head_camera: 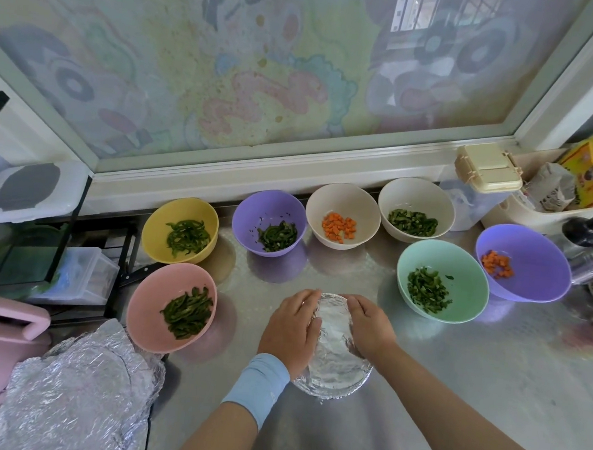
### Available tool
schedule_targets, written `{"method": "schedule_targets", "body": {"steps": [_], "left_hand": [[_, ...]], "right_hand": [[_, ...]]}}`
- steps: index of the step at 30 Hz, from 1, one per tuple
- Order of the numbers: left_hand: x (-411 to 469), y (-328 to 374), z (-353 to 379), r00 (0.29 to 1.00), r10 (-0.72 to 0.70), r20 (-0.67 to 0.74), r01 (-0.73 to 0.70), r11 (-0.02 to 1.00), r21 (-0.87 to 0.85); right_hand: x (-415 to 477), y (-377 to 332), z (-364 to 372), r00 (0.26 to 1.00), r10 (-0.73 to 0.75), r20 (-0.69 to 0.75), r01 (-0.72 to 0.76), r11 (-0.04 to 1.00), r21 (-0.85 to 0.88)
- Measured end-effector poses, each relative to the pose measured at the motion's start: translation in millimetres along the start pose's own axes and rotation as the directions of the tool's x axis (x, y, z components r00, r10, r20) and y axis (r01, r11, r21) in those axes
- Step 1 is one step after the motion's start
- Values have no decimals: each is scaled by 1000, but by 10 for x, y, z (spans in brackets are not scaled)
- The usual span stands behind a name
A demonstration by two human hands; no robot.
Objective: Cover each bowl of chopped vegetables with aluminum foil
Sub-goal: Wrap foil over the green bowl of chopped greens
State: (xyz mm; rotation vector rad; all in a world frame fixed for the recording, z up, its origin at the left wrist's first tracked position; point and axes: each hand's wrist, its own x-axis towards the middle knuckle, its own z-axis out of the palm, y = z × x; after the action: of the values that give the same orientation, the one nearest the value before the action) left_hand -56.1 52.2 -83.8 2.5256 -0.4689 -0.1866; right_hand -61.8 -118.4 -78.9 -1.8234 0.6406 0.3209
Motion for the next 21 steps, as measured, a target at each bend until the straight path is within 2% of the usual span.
{"method": "schedule_targets", "body": {"steps": [6, 11, 16, 19, 21], "left_hand": [[34, 13, -3, 993, -120, 12, 121, 986, -113], [205, -8, -117, 962, -229, 148, 268, 895, -357], [221, 13, -161, 868, -391, 307, 491, 580, -650], [234, 24, -164, 825, -439, 356, 545, 450, -708], [243, 16, -167, 808, -447, 383, 566, 414, -713]], "right_hand": [[34, -48, -37, 997, 44, 69, -51, 993, 105], [18, -3, -82, 992, -29, 125, 21, 997, 70], [-2, 58, -65, 986, -30, 164, -6, 977, 215], [10, 46, -56, 978, -5, 207, -55, 957, 284], [6, 18, -64, 973, 14, 230, -91, 940, 328]]}}
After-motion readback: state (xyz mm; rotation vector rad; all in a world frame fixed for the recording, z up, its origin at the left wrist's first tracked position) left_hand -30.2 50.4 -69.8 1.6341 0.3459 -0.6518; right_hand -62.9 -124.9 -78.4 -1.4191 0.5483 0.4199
